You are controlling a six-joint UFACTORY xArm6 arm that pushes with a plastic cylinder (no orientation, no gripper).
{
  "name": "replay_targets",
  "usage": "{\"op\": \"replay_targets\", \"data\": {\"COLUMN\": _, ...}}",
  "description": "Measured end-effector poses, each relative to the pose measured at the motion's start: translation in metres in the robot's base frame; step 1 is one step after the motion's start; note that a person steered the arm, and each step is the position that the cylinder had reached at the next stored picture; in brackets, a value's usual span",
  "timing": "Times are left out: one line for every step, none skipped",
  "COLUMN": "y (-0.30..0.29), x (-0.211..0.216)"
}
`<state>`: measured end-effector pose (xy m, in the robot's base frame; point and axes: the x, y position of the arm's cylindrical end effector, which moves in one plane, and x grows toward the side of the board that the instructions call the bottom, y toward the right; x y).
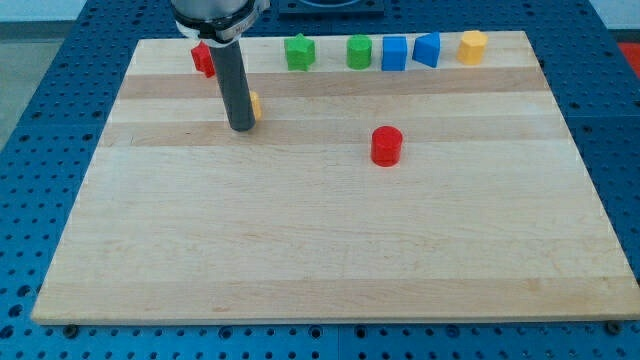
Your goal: Move the yellow heart to the right side of the red star
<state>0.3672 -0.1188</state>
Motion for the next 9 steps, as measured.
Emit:
{"op": "replay_targets", "data": {"y": 0.000, "x": -0.018}}
{"op": "replay_targets", "data": {"y": 0.000, "x": -0.031}}
{"op": "replay_targets", "data": {"y": 0.000, "x": -0.044}}
{"op": "replay_targets", "data": {"y": 0.000, "x": -0.060}}
{"op": "replay_targets", "data": {"y": 0.000, "x": -0.079}}
{"op": "replay_targets", "data": {"y": 0.000, "x": -0.093}}
{"op": "replay_targets", "data": {"y": 0.000, "x": -0.097}}
{"op": "replay_targets", "data": {"y": 0.000, "x": -0.097}}
{"op": "replay_targets", "data": {"y": 0.000, "x": -0.084}}
